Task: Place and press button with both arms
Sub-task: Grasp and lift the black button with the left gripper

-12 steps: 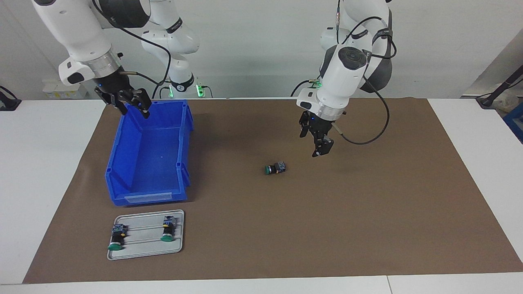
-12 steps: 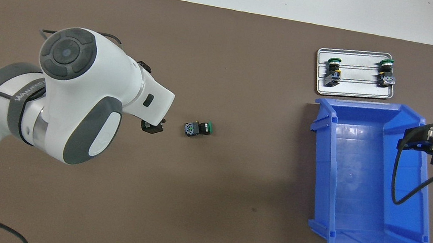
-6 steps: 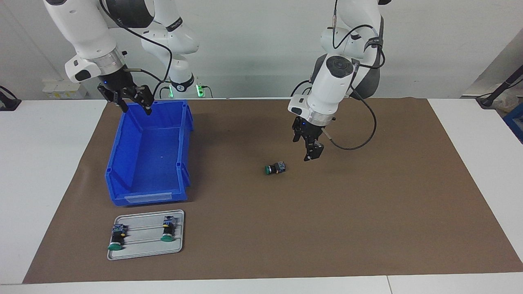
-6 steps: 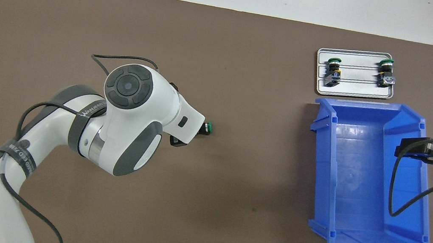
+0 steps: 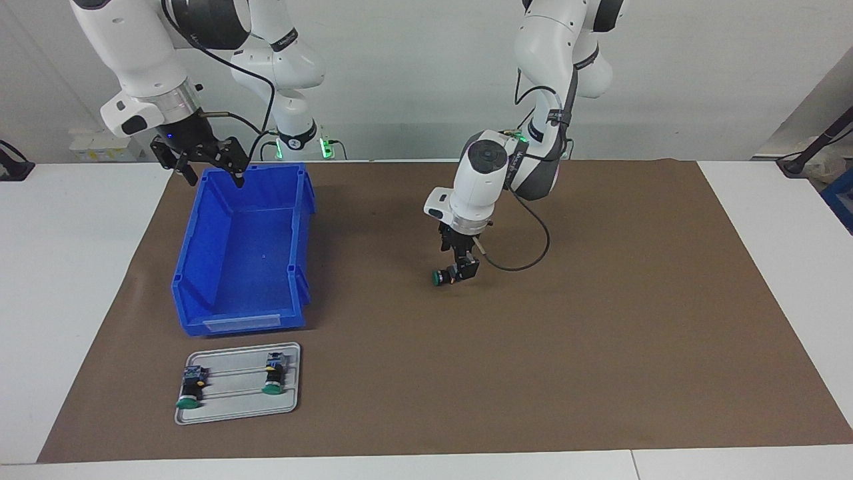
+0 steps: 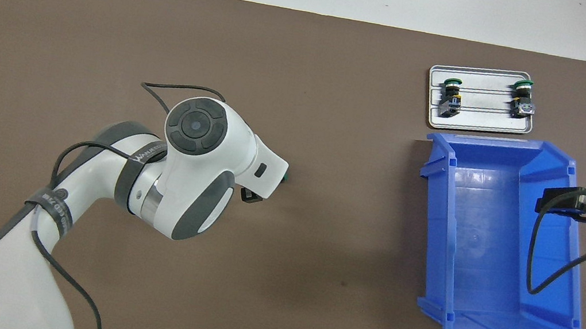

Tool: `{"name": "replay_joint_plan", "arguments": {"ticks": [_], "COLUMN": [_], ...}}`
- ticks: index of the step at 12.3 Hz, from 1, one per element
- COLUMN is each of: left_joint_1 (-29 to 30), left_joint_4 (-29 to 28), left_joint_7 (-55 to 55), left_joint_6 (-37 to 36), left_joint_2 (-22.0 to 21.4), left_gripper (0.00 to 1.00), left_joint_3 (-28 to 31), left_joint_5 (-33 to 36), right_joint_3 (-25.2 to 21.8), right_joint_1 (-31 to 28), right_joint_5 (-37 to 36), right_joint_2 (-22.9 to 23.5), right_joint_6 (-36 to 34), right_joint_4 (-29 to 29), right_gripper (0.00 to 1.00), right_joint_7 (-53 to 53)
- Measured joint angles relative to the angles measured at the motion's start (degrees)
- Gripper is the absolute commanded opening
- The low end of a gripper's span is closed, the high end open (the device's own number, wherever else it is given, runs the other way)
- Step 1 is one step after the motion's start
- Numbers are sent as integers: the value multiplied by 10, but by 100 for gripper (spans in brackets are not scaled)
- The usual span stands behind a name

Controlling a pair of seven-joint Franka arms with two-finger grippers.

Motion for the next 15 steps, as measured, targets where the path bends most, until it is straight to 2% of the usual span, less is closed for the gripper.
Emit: {"name": "replay_joint_plan", "arguments": {"ticks": [4,11,12,13,14,15], "left_joint_1": [-10,-11,-11,-11,-11,-11], "left_joint_4": [6,3,1,0,-1,0], "left_joint_7": [-9,-11,-11,-12,-12,-12], "left_joint_6": [24,63,64,65,65,64], "left_joint_2": [25,33,36,39,40,39], "left_gripper": [86,61,54,41,15,0], "left_joint_3": [1,2,2,2,3,2], "left_joint_5": [1,7,7,7,7,7], "right_joint_3": [0,5,5,5,5,5], "right_joint_1": [0,3,3,3,3,3], "right_joint_5": [-4,-4,-4,-4,-4,-4], "right_joint_2": [0,0,0,0,0,0], "right_joint_6": [0,0,0,0,0,0], "right_joint_4": [0,0,0,0,0,0], "right_gripper": [99,99,99,99,99,99], "right_joint_7": [0,0,0,0,0,0]}}
